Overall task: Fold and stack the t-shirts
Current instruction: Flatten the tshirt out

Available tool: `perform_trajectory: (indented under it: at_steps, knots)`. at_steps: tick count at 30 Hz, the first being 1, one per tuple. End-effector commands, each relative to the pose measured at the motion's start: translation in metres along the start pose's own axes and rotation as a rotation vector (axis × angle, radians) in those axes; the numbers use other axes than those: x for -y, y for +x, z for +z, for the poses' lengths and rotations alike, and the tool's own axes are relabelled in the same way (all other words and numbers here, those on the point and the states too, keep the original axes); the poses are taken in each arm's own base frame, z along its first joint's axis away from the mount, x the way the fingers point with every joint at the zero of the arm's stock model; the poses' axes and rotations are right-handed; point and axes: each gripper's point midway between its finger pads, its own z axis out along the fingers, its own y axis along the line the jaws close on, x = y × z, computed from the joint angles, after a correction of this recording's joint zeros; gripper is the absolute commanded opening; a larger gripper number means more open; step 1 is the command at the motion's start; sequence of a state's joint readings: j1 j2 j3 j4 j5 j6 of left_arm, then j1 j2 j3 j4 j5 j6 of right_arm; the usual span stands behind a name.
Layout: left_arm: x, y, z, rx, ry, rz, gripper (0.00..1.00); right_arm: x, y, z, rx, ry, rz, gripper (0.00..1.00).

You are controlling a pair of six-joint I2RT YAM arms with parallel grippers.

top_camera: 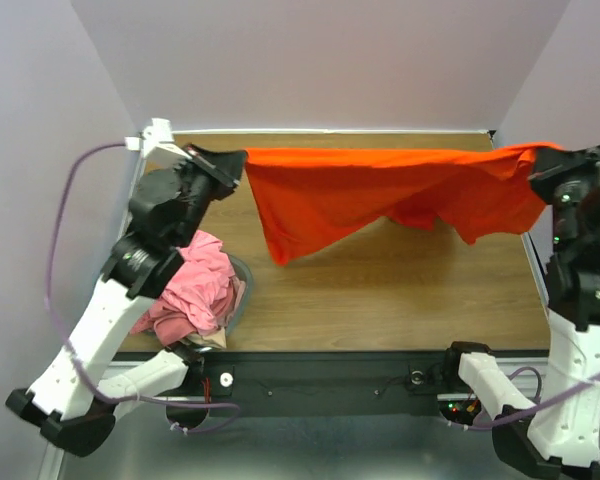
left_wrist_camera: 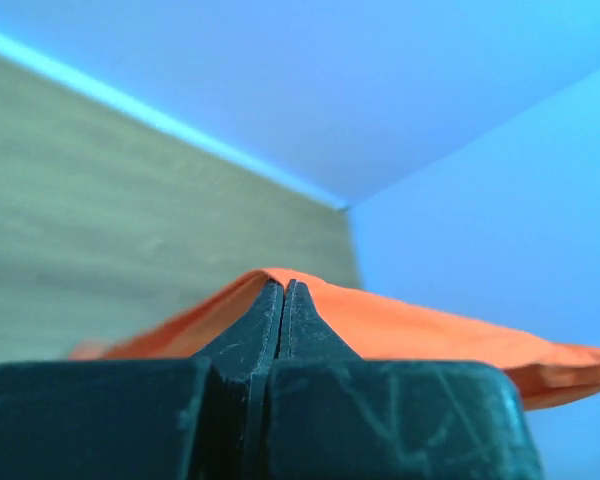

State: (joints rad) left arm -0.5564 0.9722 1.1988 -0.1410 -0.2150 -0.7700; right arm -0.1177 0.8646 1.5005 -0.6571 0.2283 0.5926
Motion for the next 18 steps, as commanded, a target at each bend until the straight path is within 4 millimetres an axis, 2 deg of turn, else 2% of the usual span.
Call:
perform_trajectory:
  at_steps: [1, 2, 4, 5, 6, 8, 9, 14, 15, 18]
  knots:
    - [0.049, -0.078, -0.048, 0.186, 0.118, 0.097, 0.00, -0.028, -0.071, -0.039, 0.167, -0.062, 0.010, 0.00]
    - [0.077, -0.087, -0.066, 0.169, 0.230, 0.096, 0.00, -0.046, -0.100, -0.061, 0.234, -0.125, 0.028, 0.00]
    - [0.096, -0.098, -0.085, 0.175, 0.304, 0.099, 0.00, -0.066, -0.117, -0.077, 0.259, -0.208, 0.024, 0.00]
    - [0.109, -0.112, -0.099, 0.200, 0.349, 0.095, 0.00, -0.075, -0.127, -0.083, 0.276, -0.240, 0.024, 0.00]
    - [0.117, -0.115, -0.108, 0.198, 0.383, 0.098, 0.00, -0.088, -0.147, -0.105, 0.322, -0.297, 0.029, 0.00]
    - [0.130, -0.130, -0.128, 0.221, 0.429, 0.097, 0.00, -0.097, -0.164, -0.120, 0.366, -0.330, 0.025, 0.00]
    - [0.134, -0.133, -0.138, 0.220, 0.449, 0.100, 0.00, -0.102, -0.182, -0.141, 0.423, -0.358, 0.033, 0.00]
    - [0.144, -0.152, -0.175, 0.270, 0.516, 0.082, 0.00, -0.102, -0.208, -0.187, 0.531, -0.400, 0.049, 0.00]
    - [0.145, -0.154, -0.183, 0.280, 0.527, 0.075, 0.00, -0.101, -0.206, -0.187, 0.527, -0.398, 0.045, 0.00]
    - [0.143, -0.154, -0.184, 0.280, 0.525, 0.064, 0.00, -0.098, -0.199, -0.185, 0.509, -0.392, 0.030, 0.00]
